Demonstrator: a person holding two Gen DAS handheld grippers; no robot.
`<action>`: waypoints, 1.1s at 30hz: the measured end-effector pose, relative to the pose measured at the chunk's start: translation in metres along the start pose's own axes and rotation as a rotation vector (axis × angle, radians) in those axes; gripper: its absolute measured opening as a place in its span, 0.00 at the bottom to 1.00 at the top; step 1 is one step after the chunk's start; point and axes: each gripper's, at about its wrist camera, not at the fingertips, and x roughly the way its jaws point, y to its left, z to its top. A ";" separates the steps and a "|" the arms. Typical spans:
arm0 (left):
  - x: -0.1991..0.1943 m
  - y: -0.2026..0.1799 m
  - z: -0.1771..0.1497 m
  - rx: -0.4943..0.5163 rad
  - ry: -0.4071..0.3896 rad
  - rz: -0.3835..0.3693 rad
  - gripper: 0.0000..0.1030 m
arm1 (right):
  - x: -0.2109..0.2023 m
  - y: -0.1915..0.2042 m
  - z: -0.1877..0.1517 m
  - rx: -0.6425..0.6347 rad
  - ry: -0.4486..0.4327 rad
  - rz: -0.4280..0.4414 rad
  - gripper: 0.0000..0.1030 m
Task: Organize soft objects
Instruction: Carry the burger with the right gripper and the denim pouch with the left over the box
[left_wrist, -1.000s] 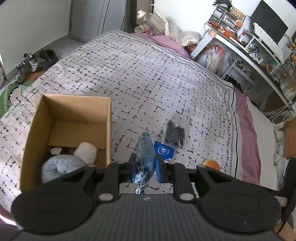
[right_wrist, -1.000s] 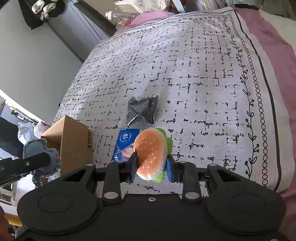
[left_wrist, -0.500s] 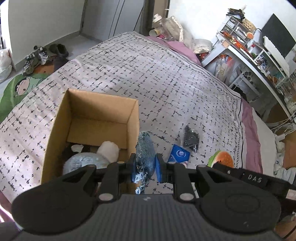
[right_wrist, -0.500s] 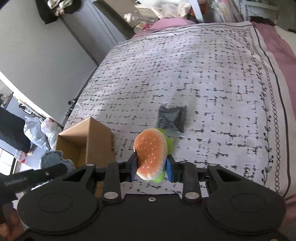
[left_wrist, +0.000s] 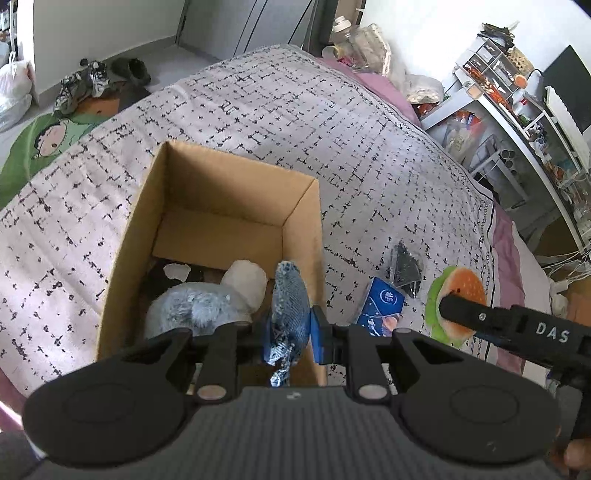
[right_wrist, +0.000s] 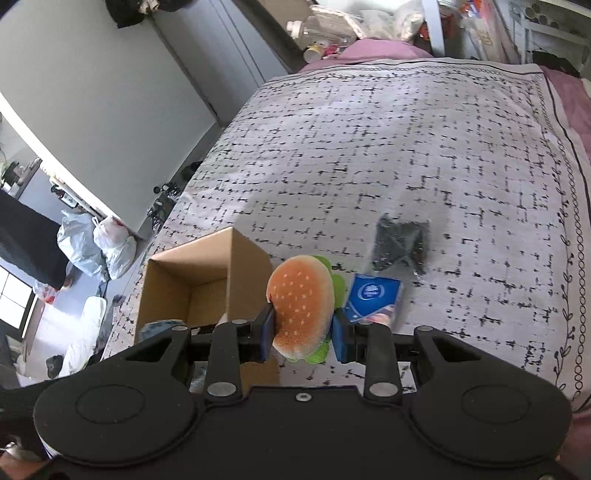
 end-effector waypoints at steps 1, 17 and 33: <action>0.002 0.002 0.000 -0.006 0.006 -0.003 0.19 | 0.001 0.004 0.001 -0.003 0.002 0.002 0.30; 0.004 0.031 0.005 -0.063 0.036 -0.020 0.23 | 0.011 0.058 0.010 -0.067 0.013 0.020 0.30; -0.035 0.081 0.020 -0.121 -0.025 0.048 0.25 | 0.039 0.104 0.018 -0.080 0.038 0.075 0.41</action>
